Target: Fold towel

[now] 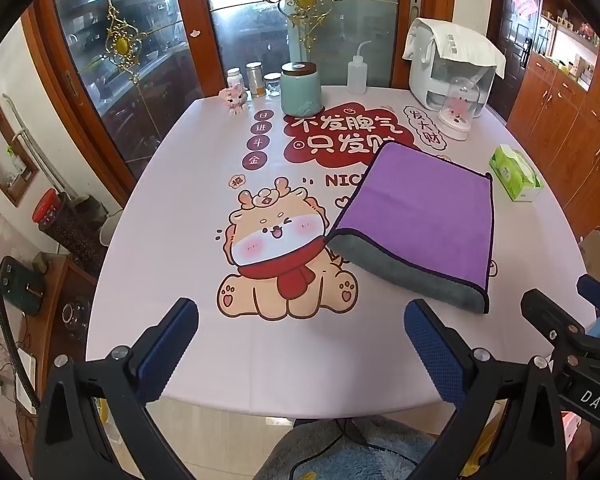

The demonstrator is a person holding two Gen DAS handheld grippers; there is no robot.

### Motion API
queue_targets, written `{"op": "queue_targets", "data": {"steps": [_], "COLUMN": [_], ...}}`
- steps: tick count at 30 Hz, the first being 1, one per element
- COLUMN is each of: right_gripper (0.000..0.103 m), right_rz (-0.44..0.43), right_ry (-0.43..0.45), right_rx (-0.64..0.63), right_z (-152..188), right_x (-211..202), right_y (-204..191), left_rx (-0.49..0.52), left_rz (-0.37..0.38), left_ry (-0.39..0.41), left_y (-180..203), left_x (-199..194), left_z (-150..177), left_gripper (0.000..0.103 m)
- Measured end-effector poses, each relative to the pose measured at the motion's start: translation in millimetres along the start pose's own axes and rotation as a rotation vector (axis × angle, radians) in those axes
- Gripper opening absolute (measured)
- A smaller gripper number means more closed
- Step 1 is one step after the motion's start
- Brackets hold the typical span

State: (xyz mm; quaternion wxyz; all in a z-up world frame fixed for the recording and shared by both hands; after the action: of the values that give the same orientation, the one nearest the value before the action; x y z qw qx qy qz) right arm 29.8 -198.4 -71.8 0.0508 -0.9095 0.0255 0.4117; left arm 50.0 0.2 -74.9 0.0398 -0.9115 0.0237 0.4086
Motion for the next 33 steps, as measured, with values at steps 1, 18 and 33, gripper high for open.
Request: {"op": "queue_targets", "data": {"steps": [1, 18, 33], "right_gripper": [0.097, 0.097, 0.097], "right_rz": [0.002, 0.013, 0.016], "right_ry": [0.001, 0.002, -0.005], "right_rx": [-0.001, -0.016, -0.020], "right_z": [-0.2, -4.1, -6.5], "right_x": [0.4, 6.0, 13.7], "right_y": [-0.1, -3.2, -5.0], "left_rx": [0.001, -0.001, 0.007], "left_rz": [0.000, 0.005, 0.010], "left_ry": [-0.001, -0.005, -0.011], "left_y": [0.0, 0.4, 3.8], "left_x": [0.0, -0.1, 12.6], "left_z": [0.1, 0.7, 0.7], "left_gripper": [0.102, 0.102, 0.102]}}
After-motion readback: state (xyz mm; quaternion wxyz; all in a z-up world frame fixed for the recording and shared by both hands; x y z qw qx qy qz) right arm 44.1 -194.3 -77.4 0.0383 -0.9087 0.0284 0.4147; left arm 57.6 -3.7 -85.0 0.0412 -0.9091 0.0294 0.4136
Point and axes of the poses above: each gripper's, at about its wrist camera, not at the fingertips, and x roughly the way its jaws point, y to its right, z to its underside, the point moved 9 cm from there along x, roughly the way its jaws point, and after that the axes turned 8 degrees about y, right-handed, at the moved point
